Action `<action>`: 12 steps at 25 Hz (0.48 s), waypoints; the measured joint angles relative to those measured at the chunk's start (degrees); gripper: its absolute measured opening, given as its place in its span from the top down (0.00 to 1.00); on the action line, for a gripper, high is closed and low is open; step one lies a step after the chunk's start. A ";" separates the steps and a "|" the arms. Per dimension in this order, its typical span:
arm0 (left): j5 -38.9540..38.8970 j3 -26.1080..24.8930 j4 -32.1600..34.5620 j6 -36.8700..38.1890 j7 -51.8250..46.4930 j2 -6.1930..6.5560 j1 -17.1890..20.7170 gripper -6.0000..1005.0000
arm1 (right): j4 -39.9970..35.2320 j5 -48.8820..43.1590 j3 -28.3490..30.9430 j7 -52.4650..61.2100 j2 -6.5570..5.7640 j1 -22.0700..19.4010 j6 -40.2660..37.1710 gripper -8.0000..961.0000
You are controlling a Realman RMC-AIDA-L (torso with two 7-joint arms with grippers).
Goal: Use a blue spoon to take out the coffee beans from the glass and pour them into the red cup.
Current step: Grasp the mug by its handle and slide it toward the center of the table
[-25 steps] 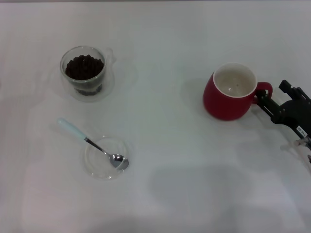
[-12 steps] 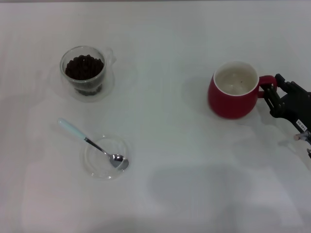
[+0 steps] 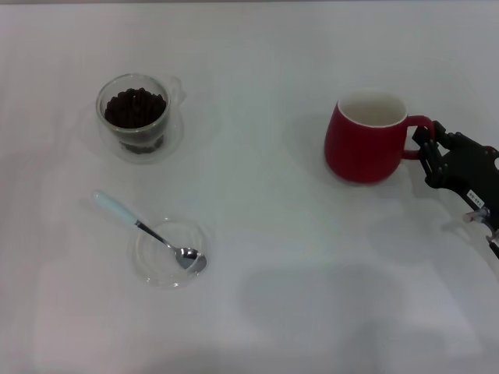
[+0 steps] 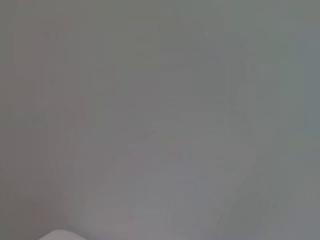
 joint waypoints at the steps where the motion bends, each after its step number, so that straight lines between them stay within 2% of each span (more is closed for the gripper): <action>1: 0.00 -0.01 0.00 0.00 0.00 0.00 0.00 0.14 | 0.00 0.01 0.00 -0.15 -0.01 0.11 0.29 0.76; 12: -0.17 -0.04 0.00 -0.24 0.00 0.00 -0.07 0.14 | -1.51 -0.12 -0.15 -8.94 0.08 0.24 0.37 0.82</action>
